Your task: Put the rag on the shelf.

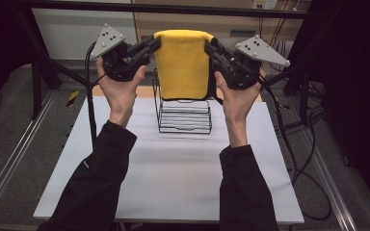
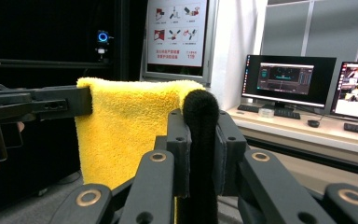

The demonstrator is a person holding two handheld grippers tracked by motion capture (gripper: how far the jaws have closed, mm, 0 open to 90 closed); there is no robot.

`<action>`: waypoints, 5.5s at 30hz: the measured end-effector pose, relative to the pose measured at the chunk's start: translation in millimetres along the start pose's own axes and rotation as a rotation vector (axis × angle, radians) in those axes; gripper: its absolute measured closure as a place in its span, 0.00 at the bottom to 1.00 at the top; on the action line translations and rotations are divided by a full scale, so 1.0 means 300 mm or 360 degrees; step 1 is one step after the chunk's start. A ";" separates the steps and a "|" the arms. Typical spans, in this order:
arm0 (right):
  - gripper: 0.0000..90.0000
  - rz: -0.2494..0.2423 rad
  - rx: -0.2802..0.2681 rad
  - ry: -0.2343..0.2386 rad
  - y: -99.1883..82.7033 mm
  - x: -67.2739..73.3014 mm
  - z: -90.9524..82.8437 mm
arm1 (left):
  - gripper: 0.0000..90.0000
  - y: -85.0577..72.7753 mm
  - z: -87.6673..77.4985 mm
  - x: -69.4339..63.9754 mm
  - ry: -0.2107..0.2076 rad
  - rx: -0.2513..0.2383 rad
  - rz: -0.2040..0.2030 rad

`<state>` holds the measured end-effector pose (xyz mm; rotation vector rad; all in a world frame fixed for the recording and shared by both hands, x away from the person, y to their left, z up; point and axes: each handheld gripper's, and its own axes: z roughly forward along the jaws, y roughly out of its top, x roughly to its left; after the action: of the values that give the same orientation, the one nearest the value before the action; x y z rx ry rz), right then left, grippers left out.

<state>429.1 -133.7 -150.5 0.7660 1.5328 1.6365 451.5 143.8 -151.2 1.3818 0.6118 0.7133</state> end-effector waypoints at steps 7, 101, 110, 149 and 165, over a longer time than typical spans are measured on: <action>0.89 -0.0022 -0.0017 -0.0012 0.046 -0.017 0.032 | 0.93 0.042 0.019 0.011 0.0010 -0.0030 0.0005; 0.87 -0.0010 0.0267 0.0114 -0.274 -0.089 0.058 | 0.93 -0.212 0.043 0.054 -0.0161 0.0381 0.0104; 0.87 -0.0021 0.0304 0.0160 -0.295 -0.074 0.024 | 0.92 -0.232 0.005 0.029 -0.0207 0.0455 0.0107; 0.79 0.0096 0.0472 0.0331 -0.292 -0.056 -0.024 | 0.91 -0.380 -0.002 0.008 -0.0200 0.0656 0.0224; 0.98 0.0146 0.0750 0.0246 -0.465 -0.073 0.034 | 0.82 -0.471 0.000 0.028 -0.0228 0.0839 0.0145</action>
<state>466.6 -146.7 -286.5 0.9849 2.0596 1.4380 469.9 143.3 -291.4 1.9405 0.6526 0.5357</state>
